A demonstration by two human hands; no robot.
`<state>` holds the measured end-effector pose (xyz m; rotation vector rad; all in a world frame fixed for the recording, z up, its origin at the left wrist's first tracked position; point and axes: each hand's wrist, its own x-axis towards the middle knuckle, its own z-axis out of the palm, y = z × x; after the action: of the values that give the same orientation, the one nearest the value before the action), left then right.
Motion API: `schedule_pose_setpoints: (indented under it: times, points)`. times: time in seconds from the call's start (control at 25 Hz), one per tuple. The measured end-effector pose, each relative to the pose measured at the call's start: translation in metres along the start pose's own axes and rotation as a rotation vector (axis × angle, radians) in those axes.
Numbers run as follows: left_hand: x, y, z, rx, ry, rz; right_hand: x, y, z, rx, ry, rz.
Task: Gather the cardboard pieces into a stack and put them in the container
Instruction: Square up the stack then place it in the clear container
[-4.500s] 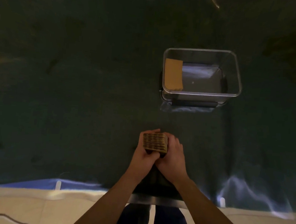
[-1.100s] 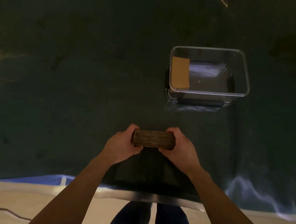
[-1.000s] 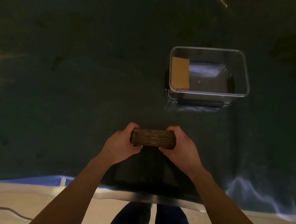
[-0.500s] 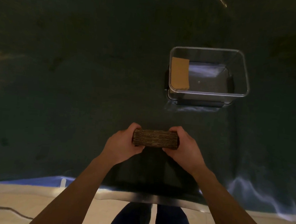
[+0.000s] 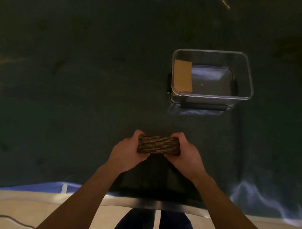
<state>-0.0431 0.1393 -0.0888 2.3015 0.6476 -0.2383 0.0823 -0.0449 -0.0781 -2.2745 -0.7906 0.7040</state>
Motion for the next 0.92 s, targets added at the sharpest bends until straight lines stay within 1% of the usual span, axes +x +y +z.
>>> schedule_pose_setpoints:
  times: [0.16, 0.32, 0.4, 0.52, 0.6, 0.64, 0.72, 0.76, 0.8, 0.84, 0.92]
  points:
    - [-0.002, 0.001, 0.002, -0.014, -0.021, 0.001, -0.001, 0.0, 0.001, 0.005, 0.002, 0.013]
    - [-0.001, 0.004, -0.005, -0.088, -0.07, -0.026, -0.002, -0.005, -0.007, 0.031, -0.037, 0.036]
    - [0.0, 0.008, -0.012, -0.145, -0.076, 0.002, -0.004, -0.01, -0.014, 0.091, -0.036, 0.049]
    - [0.004, 0.018, -0.023, -0.399, -0.07, 0.064, -0.004, -0.021, -0.034, 0.31, -0.06, 0.164]
    - [0.005, 0.027, -0.033, -0.605, -0.085, 0.064, -0.003, -0.032, -0.05, 0.479, -0.088, 0.245]
    - [0.005, 0.033, -0.037, -0.755, -0.098, 0.05, -0.005, -0.039, -0.056, 0.59, -0.103, 0.294]
    - [0.002, 0.049, -0.042, -1.141, -0.094, 0.02, -0.01, -0.056, -0.061, 0.803, -0.14, 0.413]
    - [0.002, 0.061, -0.042, -1.323, -0.07, -0.014, -0.013, -0.064, -0.06, 0.899, -0.152, 0.476]
    - [0.001, 0.074, -0.041, -1.448, -0.027, -0.053, -0.016, -0.071, -0.059, 0.983, -0.148, 0.531]
    - [0.001, 0.087, -0.04, -1.505, 0.024, -0.099, -0.019, -0.077, -0.058, 1.055, -0.137, 0.576]
    - [0.0, 0.113, -0.041, -1.46, 0.082, -0.172, -0.023, -0.088, -0.062, 1.162, -0.098, 0.638]
